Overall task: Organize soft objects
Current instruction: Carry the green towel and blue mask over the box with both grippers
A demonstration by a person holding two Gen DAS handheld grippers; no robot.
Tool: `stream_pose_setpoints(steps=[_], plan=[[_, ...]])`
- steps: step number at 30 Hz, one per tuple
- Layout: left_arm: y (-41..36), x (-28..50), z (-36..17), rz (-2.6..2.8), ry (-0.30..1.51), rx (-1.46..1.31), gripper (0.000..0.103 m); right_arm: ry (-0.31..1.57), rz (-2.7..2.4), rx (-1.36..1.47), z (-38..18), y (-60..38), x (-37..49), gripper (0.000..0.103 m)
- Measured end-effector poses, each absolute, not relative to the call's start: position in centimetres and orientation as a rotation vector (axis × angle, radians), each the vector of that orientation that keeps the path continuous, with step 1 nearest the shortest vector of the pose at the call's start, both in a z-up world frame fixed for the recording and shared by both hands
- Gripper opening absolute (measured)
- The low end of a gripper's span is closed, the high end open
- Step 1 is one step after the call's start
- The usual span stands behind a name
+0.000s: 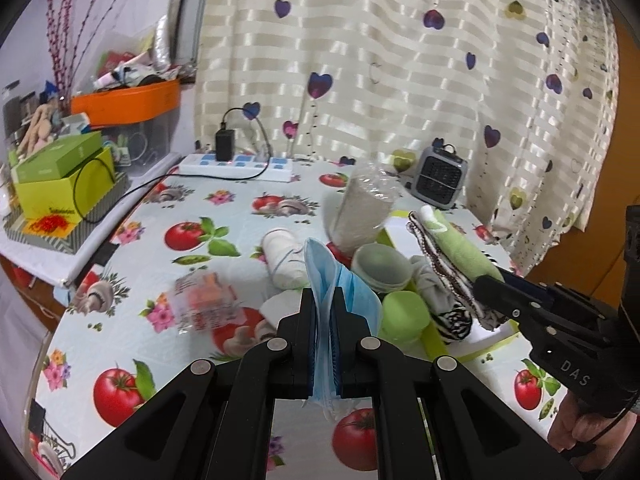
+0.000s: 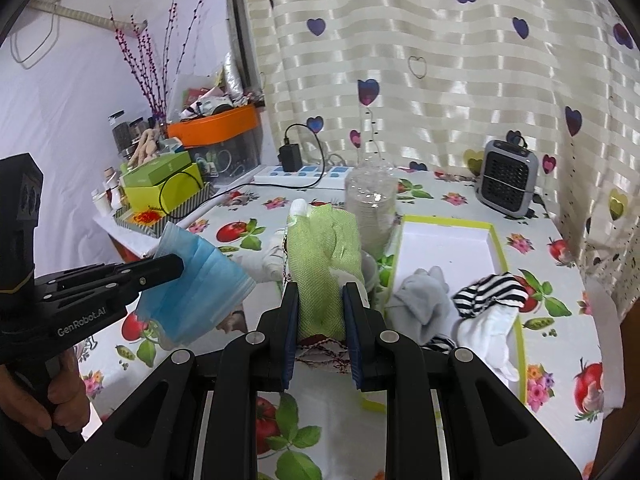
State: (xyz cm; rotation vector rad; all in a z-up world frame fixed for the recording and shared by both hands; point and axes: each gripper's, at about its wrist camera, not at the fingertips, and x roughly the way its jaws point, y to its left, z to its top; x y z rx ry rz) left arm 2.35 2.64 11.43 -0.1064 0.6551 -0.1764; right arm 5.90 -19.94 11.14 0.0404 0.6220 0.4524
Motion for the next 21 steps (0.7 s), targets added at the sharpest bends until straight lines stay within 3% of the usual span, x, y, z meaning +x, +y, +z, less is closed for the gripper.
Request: stream_pose_setpoints(steps=[21], plan=[[-4.2, 4.7, 12.6, -0.33, 0.644, -0.07, 0.006, 0.627, 0.297, 0.103, 10.6, -26.4, 6.7, 0.022]])
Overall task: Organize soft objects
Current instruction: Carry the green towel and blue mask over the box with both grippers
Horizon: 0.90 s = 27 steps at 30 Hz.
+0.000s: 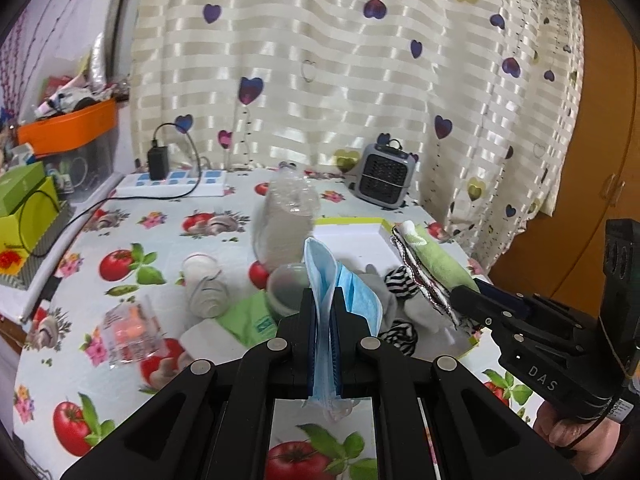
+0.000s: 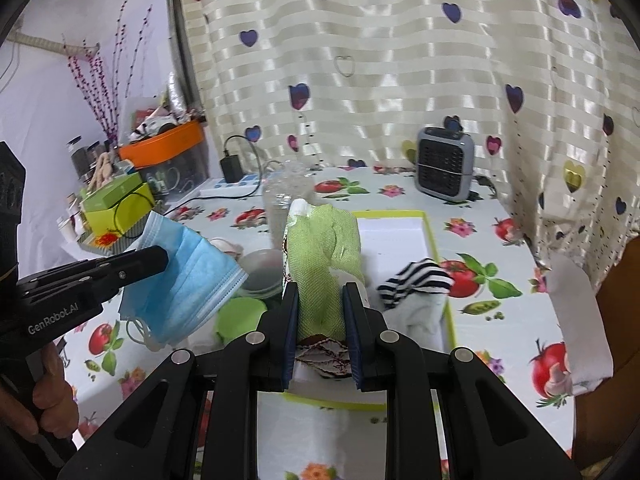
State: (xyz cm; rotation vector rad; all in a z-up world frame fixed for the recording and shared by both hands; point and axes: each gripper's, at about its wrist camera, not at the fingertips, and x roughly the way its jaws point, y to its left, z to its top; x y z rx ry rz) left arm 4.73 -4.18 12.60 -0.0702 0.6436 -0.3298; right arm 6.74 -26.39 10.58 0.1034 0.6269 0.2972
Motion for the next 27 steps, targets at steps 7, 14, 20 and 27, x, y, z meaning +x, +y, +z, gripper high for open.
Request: stream_pose_setpoints(steps=[7, 14, 20, 27], plan=[[-6.3, 5.6, 12.3, -0.366, 0.657, -0.058, 0.006, 0.639, 0.267, 0.117, 10.1, -27.9, 7.3, 0.022], [-8.6, 6.5, 11.3, -0.408, 0.687, -0.046, 0.006, 0.655, 0.241, 0.129, 9.3, -29.3, 7.9, 0.022], [-10.4, 7.1, 10.0, -0.441, 0.717, -0.038, 0.006, 0.668, 0.193, 0.149, 8.6, -31.3, 8.5, 0.022], [-11.8, 8.3, 8.3, -0.46, 0.766, -0.033, 0.006, 0.704, 0.195, 0.153, 7.3, -31.7, 9.7, 0.022]])
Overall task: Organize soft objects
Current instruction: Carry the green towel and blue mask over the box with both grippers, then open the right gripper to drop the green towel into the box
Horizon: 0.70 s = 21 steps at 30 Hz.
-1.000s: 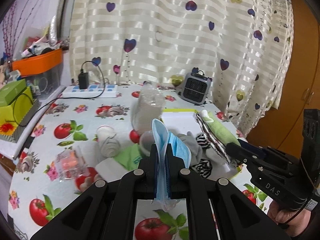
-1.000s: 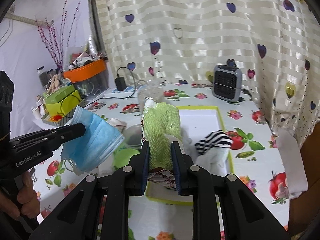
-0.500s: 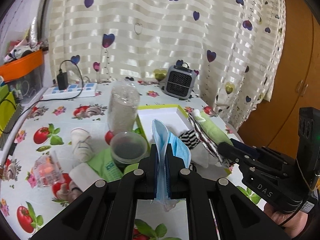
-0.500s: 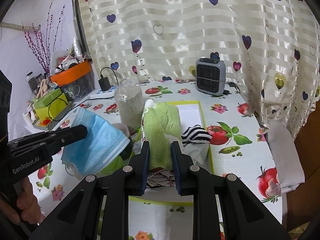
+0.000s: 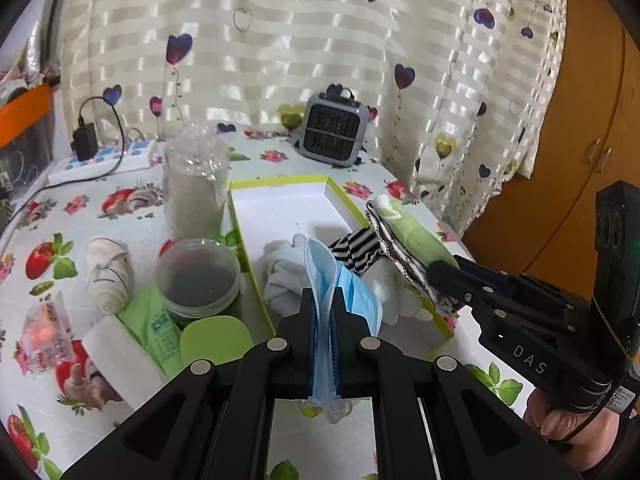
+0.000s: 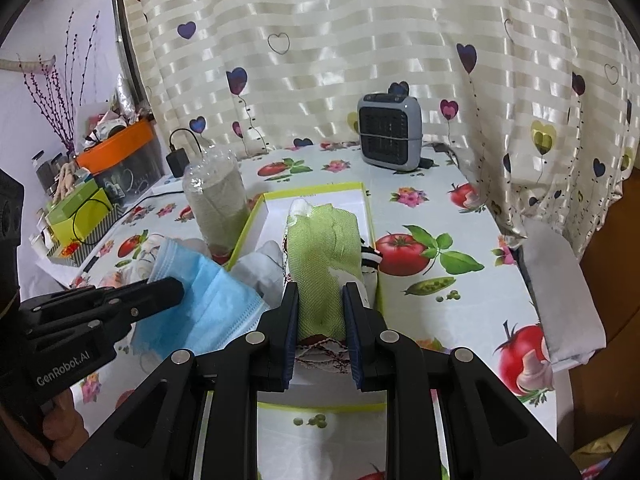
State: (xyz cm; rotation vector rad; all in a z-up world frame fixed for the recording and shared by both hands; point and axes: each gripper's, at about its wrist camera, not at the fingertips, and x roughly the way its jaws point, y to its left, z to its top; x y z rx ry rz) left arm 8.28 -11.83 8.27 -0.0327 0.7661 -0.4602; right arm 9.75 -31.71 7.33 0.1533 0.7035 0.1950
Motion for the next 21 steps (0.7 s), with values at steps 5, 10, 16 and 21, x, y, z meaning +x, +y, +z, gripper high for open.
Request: stream_pose_setpoints(steps=[5, 10, 16, 21], plan=[[-12.4, 9.4, 7.9, -0.452, 0.774, -0.029, 0.006, 0.706, 0.189, 0.153, 7.3, -31.9, 11.9, 0.022], [-12.6, 10.2, 7.8, -0.448, 0.776, -0.035, 0.006, 0.709, 0.212, 0.13, 7.3, -30.9, 14.9, 0.022], [-12.9, 11.7, 7.4, -0.439, 0.793, -0.046, 0.006, 0.758, 0.301, 0.154, 5.5, -30.2, 19.1, 0.026], [-13.3, 12.6, 7.6, -0.444, 0.789, -0.057, 0.006, 0.712, 0.341, 0.169, 6.4, -30.8, 18.6, 0.03]])
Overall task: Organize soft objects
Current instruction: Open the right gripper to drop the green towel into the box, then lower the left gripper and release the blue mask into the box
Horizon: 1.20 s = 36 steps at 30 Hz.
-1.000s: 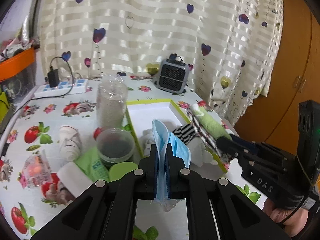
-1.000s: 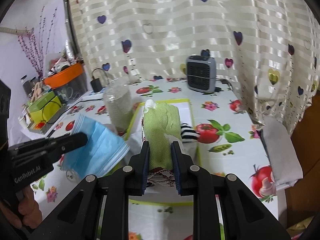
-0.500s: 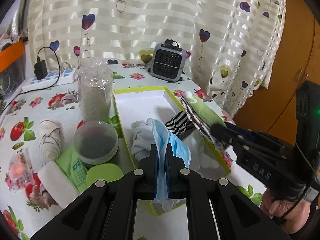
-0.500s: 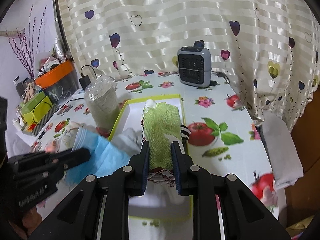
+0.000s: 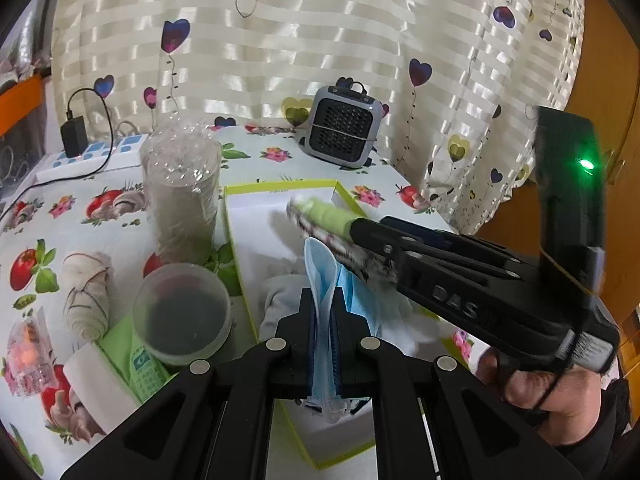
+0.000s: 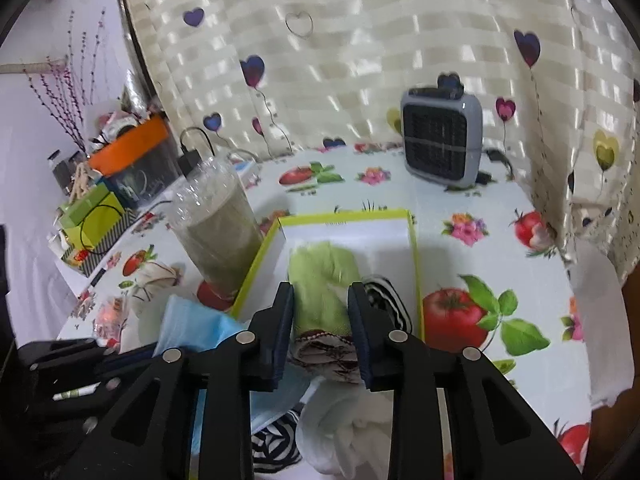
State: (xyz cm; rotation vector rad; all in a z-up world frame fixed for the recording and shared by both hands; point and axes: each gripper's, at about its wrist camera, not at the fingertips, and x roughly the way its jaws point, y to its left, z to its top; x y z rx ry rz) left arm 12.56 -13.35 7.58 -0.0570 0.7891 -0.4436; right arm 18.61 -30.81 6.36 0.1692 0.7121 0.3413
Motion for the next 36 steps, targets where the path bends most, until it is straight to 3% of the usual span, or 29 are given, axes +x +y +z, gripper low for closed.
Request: stream_pose_setpoints(steps=[8, 15, 18, 20, 32, 36], plan=[[-14.6, 13.6, 7.4, -0.446, 0.791, -0.063, 0.006, 0.714, 0.241, 0.206, 6.4, -33.2, 16.1, 0.036], [-14.9, 13.4, 7.4, -0.44, 0.796, -0.041, 0.014, 0.748, 0.186, 0.221, 5.8, -34.1, 14.7, 0.036], [-14.7, 13.0, 7.9, -0.43, 0.787, -0.036, 0.016, 0.732, 0.164, 0.215, 6.2, -34.2, 14.0, 0.048], [-14.6, 12.6, 8.4, -0.435, 0.771, -0.034, 0.019, 0.721, 0.161, 0.218, 6.6, -34.2, 13.5, 0.048], [-13.2, 10.3, 9.1, -0.452, 0.757, -0.031, 0.02, 0.743, 0.189, 0.239, 5.7, -34.5, 12.1, 0.048], [-12.7, 9.7, 8.8, -0.453, 0.77, -0.035, 0.02, 0.764, 0.207, 0.243, 5.0, -34.1, 12.3, 0.031]])
